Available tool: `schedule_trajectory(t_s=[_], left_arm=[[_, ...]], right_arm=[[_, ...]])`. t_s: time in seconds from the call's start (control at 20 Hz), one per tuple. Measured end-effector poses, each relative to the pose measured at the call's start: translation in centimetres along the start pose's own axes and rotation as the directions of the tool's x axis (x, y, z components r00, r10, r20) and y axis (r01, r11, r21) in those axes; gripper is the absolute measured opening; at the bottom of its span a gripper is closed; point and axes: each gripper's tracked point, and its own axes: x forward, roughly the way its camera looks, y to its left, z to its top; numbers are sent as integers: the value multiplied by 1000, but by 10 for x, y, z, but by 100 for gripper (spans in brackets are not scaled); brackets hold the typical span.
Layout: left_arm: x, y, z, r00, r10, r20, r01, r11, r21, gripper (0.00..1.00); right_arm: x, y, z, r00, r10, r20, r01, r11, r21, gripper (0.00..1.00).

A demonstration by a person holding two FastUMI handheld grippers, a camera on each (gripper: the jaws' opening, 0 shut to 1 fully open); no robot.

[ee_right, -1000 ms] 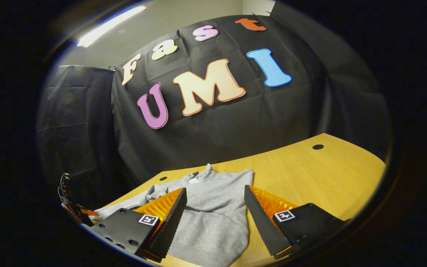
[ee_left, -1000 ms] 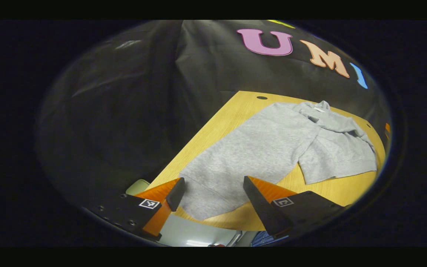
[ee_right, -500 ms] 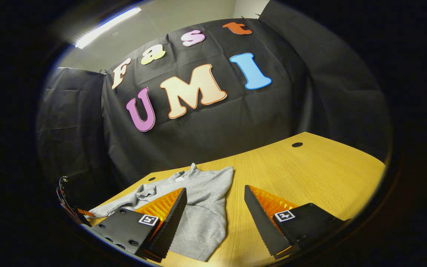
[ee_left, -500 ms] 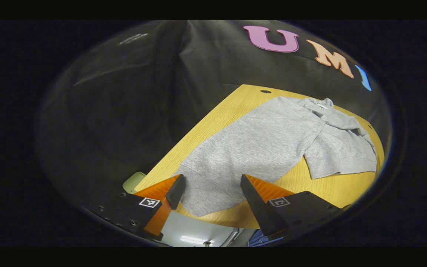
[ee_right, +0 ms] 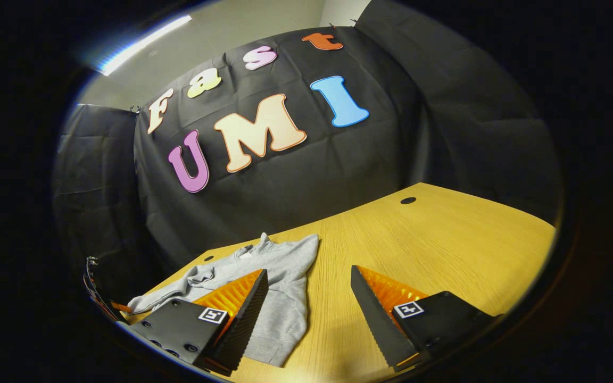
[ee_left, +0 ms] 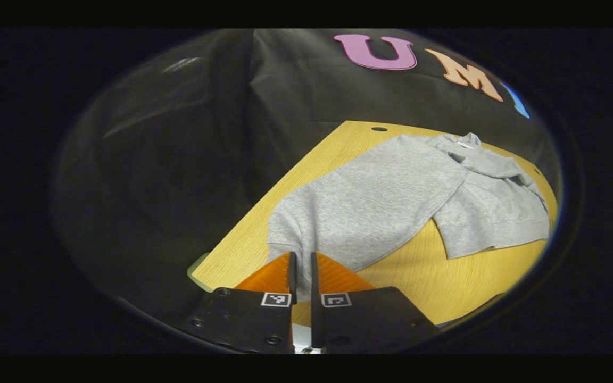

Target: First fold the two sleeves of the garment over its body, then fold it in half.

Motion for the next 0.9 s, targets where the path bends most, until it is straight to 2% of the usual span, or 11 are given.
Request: schedule_trajectory(t_s=[0.1,0.3,0.45,0.55,0.75,0.9], left_arm=[[1,-1,3,1000,3,11,-3,1000,-13,2],[0,-13,16,999,-24,30,25,999,-30,0],[-4,-26,46,995,-55,87,56,998,-3,0],[-8,-44,73,986,-103,130,102,995,15,0],[-12,-98,130,948,-221,228,206,974,88,0],[-16,-158,161,902,-345,260,315,937,150,0]], right_arm=[[1,2,1,1000,7,-1,-7,1000,12,97],[3,3,-1,1000,18,-2,-18,1000,14,97],[-1,1,-1,1000,12,-2,-12,1000,6,97],[-5,-1,3,1000,5,9,-5,1000,-4,97],[-15,-3,6,1000,-6,20,6,1000,-12,97],[-20,1,6,1000,-6,24,6,1000,-15,97]])
